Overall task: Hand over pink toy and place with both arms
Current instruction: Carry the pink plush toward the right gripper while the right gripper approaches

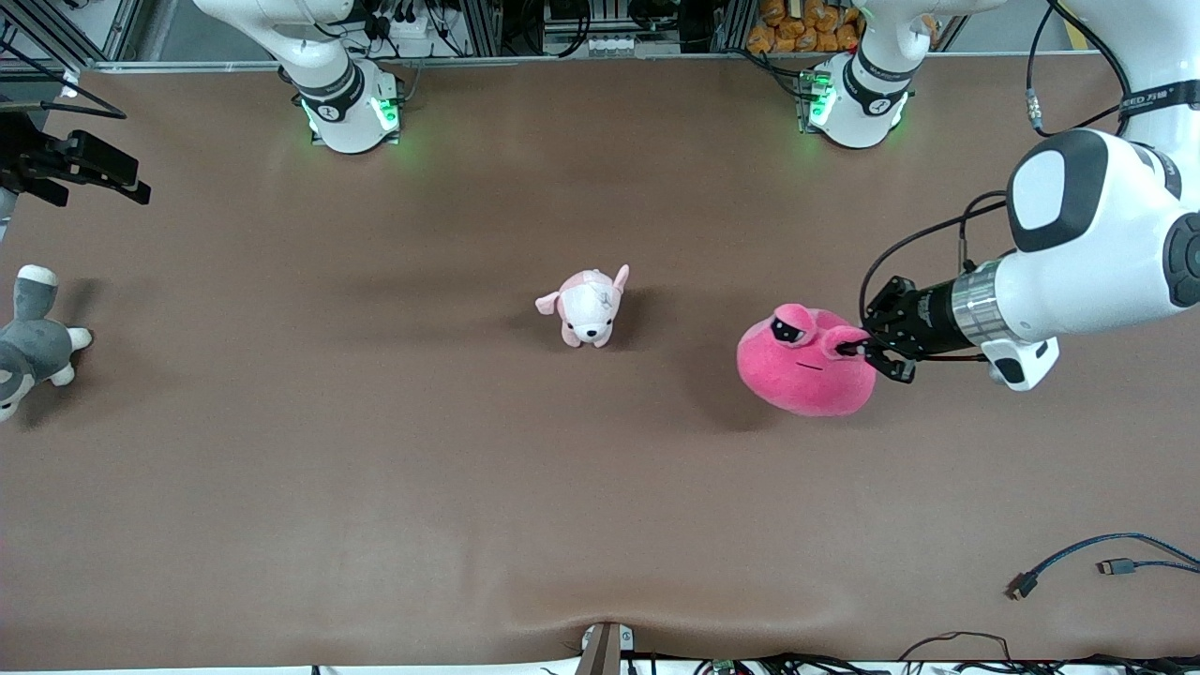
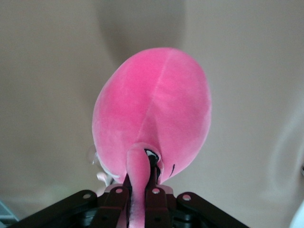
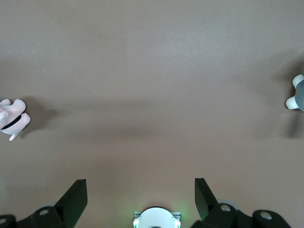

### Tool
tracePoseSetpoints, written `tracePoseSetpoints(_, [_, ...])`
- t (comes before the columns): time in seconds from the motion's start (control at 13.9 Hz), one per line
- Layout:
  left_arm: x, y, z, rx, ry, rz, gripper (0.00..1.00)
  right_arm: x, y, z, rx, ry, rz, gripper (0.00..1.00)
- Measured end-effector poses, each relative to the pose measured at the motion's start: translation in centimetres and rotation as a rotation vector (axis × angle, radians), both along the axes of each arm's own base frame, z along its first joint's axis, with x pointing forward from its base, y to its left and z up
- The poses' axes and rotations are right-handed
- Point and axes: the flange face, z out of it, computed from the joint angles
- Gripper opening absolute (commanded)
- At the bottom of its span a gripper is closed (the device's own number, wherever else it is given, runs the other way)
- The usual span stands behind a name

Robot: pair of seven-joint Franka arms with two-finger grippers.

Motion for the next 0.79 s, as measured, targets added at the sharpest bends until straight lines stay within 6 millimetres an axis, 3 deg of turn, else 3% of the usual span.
tracePoseSetpoints(0.22, [-0.3, -3.9, 3.4, -0.051, 0.015, 0.097, 0.00, 0.0, 0.1, 0.4, 0.000, -0.009, 0.001, 1.00])
tracePoseSetpoints(0.57, [-1.8, -10.4, 6.7, -0.155, 0.060, 0.160, 0.00, 0.1, 0.0, 0.6, -0.001, -0.017, 0.001, 1.00])
tracePoseSetpoints(0.72, [-2.2, -13.3, 8.2, -0.173, 0.056, 0.202, 0.00, 1.1, 0.1, -0.6, 0.003, -0.009, 0.002, 1.00])
tracePoseSetpoints(0.79, [-2.5, -14.8, 8.8, -0.184, 0.051, 0.225, 0.00, 2.4, 0.4, -2.4, 0.009, 0.009, 0.007, 1.00])
